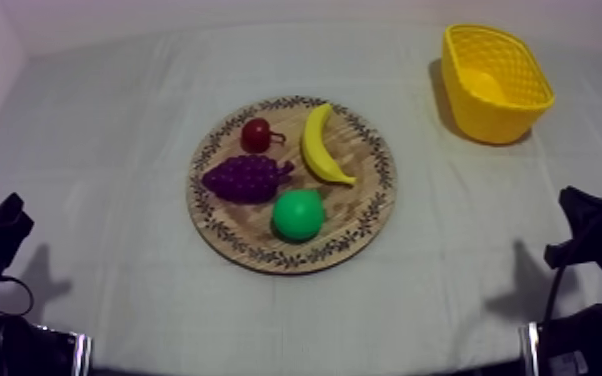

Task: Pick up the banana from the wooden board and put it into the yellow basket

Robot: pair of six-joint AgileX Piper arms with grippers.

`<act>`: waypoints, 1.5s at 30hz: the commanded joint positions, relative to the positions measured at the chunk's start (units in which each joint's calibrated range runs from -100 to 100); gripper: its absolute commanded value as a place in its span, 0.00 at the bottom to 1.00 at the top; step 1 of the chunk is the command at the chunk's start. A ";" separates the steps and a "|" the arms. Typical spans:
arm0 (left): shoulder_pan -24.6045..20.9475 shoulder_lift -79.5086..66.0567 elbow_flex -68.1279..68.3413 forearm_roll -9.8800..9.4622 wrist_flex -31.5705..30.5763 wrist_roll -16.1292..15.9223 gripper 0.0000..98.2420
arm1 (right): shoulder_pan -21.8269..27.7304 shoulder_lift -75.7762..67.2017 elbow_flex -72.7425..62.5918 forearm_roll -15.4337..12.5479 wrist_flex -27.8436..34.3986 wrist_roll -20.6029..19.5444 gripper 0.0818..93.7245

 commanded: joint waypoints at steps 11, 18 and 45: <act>0.02 -0.05 -0.01 0.03 0.00 0.01 0.00 | 0.01 -0.03 0.02 -0.02 -0.02 0.01 0.00; 0.02 -0.05 -0.01 0.03 0.00 0.01 0.00 | 0.01 -0.03 0.02 -0.02 -0.02 -0.29 0.01; 0.02 -0.05 -0.01 0.03 0.00 0.00 0.00 | -0.65 11.32 -8.05 -1.09 -1.53 2.01 0.01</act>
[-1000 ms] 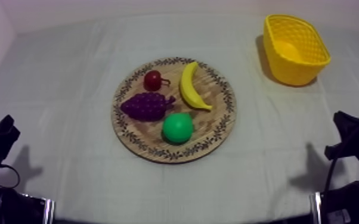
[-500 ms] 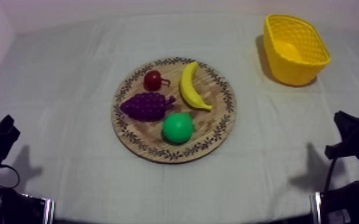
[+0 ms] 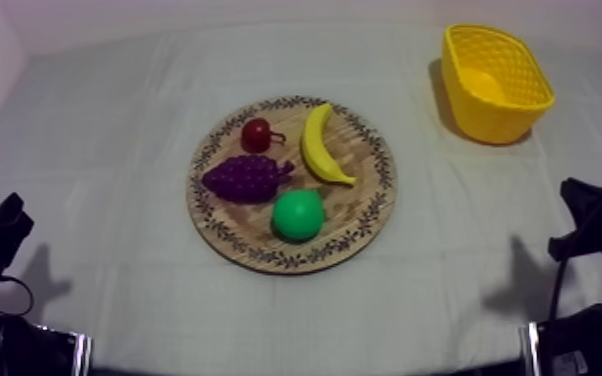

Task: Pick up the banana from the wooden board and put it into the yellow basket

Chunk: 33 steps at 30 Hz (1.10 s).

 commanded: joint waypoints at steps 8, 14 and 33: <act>0.02 -0.05 -0.01 0.03 0.00 0.01 0.00 | -2.36 17.60 -19.39 0.41 -0.21 -0.62 0.01; 0.02 -0.05 -0.01 0.03 0.00 -0.01 0.00 | -5.41 27.33 -31.06 3.06 0.96 -3.14 0.01; 0.02 -0.05 -0.01 0.03 0.00 0.00 0.00 | -20.65 49.46 -63.84 12.42 20.99 -13.74 0.01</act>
